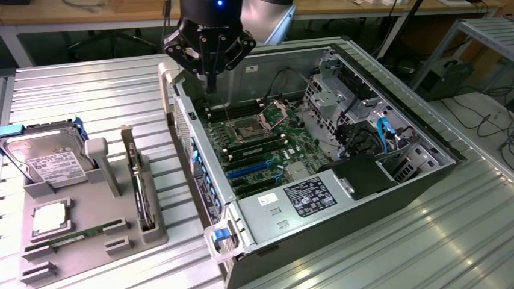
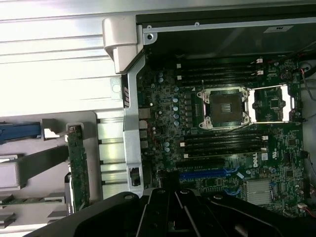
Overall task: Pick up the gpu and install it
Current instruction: 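Reach for the gpu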
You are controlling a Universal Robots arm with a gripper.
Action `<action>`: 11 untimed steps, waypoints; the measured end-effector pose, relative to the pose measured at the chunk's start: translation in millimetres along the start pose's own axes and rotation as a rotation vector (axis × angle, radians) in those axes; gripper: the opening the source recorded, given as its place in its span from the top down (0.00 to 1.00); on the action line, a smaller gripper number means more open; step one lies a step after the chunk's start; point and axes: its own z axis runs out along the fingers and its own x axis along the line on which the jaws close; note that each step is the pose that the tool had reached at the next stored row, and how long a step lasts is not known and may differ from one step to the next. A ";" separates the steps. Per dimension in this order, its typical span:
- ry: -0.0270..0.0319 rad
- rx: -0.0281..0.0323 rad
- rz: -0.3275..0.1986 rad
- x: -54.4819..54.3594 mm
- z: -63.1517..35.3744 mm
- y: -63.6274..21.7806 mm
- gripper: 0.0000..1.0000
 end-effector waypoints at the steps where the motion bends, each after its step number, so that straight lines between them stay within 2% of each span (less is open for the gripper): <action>1: 0.0000 0.0000 0.000 0.4 0.0 0.0 0.89; 11: 0.0000 0.0000 0.000 5.0 -0.1 -0.5 0.89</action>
